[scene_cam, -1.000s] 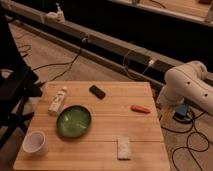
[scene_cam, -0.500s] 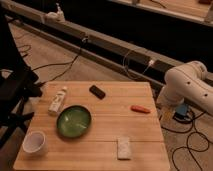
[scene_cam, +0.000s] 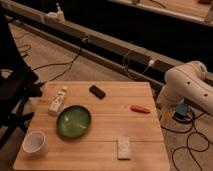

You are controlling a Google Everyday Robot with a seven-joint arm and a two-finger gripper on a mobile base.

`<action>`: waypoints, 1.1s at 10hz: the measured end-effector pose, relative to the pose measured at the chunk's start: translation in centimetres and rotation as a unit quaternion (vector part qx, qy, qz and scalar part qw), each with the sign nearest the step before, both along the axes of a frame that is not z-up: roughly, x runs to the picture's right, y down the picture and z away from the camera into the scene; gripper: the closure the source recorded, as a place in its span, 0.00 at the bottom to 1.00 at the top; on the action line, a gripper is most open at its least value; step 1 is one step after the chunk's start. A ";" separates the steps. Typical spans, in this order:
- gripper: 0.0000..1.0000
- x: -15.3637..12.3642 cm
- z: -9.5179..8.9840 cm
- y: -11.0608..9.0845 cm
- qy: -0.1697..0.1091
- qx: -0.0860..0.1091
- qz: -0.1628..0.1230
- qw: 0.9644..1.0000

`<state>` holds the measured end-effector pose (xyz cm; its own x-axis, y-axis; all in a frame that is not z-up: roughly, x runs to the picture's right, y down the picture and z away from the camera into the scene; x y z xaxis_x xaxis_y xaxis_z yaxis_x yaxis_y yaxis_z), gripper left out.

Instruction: Place the pepper in the ceramic bowl

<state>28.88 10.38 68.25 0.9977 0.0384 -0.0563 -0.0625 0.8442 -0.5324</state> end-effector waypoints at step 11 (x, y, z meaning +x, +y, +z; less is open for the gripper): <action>0.35 -9.2 8.8 -2.0 -0.045 0.009 0.093 0.995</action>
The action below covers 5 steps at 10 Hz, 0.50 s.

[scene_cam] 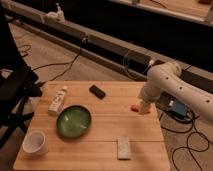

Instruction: Place the pepper in the ceramic bowl

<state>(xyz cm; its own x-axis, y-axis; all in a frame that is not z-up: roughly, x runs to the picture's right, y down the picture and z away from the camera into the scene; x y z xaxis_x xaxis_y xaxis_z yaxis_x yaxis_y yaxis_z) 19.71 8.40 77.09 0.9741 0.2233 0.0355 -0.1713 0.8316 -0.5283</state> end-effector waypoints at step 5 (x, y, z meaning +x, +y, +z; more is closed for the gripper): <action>0.35 -1.1 1.6 -0.4 -0.004 0.010 -0.010 1.000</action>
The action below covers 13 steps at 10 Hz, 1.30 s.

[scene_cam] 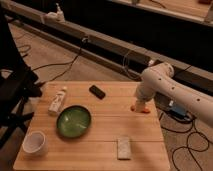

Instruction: Place the pepper in the ceramic bowl

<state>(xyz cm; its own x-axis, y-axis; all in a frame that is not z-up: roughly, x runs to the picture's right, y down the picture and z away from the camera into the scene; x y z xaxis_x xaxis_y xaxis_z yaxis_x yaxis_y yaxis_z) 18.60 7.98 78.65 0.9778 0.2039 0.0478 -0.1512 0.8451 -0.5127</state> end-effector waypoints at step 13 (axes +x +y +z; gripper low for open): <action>0.40 3.6 10.9 4.3 0.033 0.002 0.119 0.992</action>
